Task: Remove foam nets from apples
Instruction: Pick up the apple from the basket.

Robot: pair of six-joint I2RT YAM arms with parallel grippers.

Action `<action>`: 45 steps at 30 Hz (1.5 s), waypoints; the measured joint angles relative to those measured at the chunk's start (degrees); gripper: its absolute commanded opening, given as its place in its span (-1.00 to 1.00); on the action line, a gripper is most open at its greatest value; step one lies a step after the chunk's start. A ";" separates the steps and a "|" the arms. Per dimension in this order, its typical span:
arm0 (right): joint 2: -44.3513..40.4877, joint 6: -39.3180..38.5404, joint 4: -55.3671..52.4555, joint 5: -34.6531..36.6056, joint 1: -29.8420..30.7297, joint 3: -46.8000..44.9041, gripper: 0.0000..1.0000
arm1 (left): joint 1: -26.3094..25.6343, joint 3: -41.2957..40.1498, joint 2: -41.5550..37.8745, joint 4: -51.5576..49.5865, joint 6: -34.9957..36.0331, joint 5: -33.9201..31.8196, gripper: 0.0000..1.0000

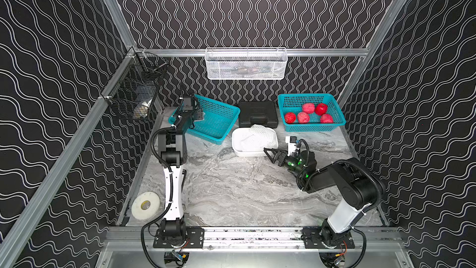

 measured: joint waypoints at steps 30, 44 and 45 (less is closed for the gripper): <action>-4.26 -1.92 -3.08 0.63 0.00 -0.57 1.00 | -5.33 -31.45 -31.34 8.37 -1.31 0.92 0.28; -10.05 -5.16 -7.41 4.74 -0.13 -1.84 1.00 | -23.19 -56.98 -60.39 8.07 -7.30 -3.65 0.29; -10.16 -5.22 -7.48 5.05 -0.13 -2.01 1.00 | -24.83 -58.07 -61.99 7.72 -8.00 -3.65 0.30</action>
